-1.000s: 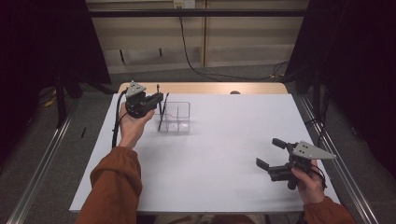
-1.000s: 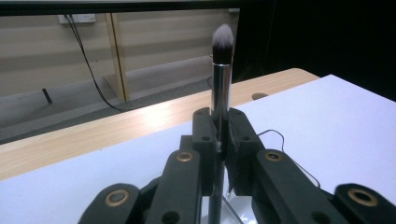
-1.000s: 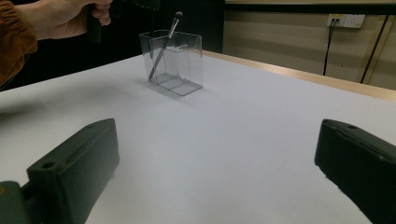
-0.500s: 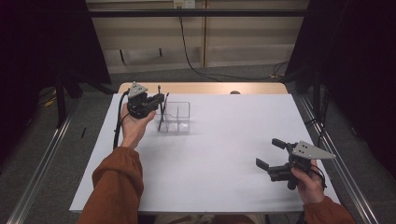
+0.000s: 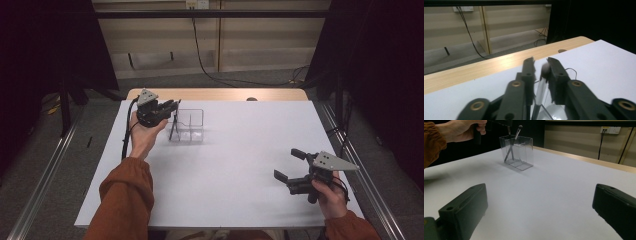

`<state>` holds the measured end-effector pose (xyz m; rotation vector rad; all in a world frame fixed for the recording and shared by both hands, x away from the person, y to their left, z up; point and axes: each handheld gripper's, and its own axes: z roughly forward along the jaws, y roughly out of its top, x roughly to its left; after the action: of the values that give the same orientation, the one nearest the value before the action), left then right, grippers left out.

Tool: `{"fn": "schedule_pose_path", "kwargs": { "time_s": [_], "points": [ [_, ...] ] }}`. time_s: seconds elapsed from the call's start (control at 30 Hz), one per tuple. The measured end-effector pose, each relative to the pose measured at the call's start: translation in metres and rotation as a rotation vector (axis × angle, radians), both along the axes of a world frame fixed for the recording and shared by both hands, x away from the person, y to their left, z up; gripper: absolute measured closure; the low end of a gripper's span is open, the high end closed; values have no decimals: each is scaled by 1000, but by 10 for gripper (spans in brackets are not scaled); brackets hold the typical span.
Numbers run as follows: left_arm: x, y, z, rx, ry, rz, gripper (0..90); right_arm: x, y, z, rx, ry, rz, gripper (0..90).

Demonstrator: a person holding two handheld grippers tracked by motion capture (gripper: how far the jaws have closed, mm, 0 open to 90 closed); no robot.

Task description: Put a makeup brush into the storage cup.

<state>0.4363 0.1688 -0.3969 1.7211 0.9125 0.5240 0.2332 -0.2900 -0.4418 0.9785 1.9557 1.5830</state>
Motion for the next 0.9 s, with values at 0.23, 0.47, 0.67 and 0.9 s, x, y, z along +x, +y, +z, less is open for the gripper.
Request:
{"fn": "schedule_pose_path", "kwargs": {
  "time_s": [0.23,0.47,0.67,0.9],
  "points": [
    [0,-1,-2,-2,-4,22,538,0,0,0,2,-1,1,0],
    [0,0,-2,5,-11,54,336,0,-1,0,3,2,2,0],
    [-1,1,-2,11,-5,55,163,1,-2,-1,2,3,-1,0],
    [-3,1,2,-9,-16,47,71,1,-4,-1,6,2,-7,0]
  ]
}}
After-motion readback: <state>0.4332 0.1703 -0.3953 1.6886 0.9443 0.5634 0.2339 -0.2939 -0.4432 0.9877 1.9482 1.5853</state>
